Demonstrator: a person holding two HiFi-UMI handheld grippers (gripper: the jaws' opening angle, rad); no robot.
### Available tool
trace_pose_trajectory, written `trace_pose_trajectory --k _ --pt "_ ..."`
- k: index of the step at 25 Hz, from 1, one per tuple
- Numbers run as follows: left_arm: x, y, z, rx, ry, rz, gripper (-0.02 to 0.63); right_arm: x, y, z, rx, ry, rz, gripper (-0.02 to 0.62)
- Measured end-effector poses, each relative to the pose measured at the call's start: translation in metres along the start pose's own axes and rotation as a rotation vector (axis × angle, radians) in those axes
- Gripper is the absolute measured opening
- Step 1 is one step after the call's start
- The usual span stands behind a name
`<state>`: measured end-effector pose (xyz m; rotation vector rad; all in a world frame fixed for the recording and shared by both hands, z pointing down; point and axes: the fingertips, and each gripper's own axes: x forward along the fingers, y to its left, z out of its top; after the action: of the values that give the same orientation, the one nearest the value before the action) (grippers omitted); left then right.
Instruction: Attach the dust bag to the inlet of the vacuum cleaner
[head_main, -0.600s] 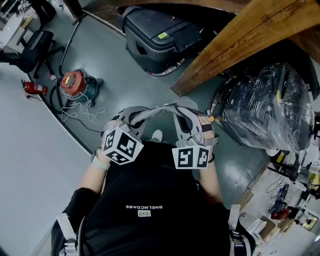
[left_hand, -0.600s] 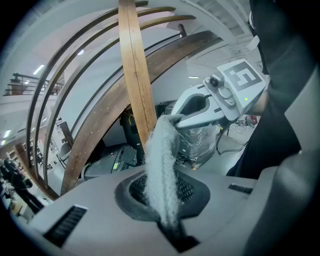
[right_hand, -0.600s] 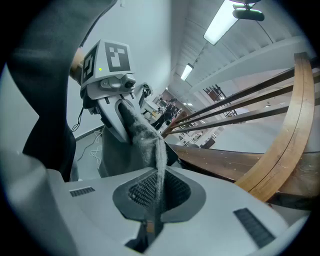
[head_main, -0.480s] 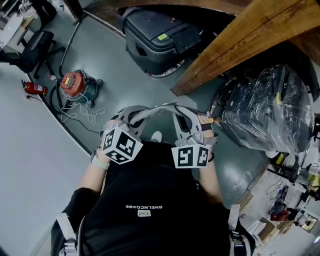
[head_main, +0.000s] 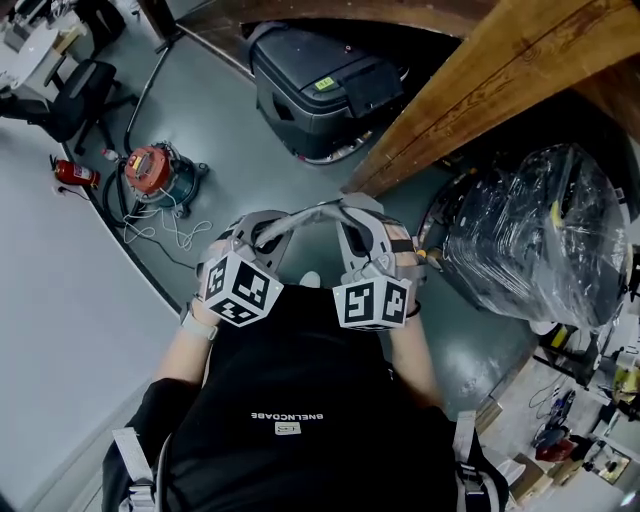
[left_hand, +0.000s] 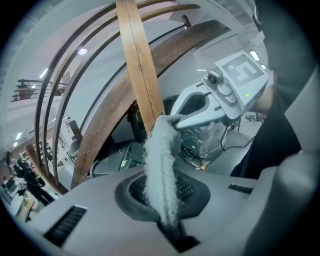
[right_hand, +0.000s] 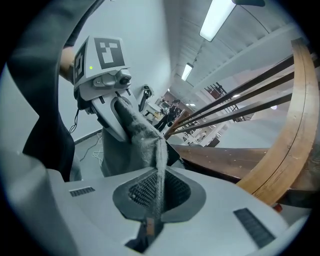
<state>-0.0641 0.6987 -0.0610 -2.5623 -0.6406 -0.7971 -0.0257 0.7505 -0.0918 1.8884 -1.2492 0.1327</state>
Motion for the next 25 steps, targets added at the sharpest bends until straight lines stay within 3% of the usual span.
trace_pose_trajectory --k 14,25 --pt "0.009 0.012 -0.001 -0.048 0.049 0.088 0.031 0.021 -0.011 0.0 -0.027 -0.067 0.049 0.035" --pt "0.016 0.11 -0.036 -0.054 0.041 0.08 0.031 0.111 -0.023 0.046 -0.048 -0.034 0.077 0.035"
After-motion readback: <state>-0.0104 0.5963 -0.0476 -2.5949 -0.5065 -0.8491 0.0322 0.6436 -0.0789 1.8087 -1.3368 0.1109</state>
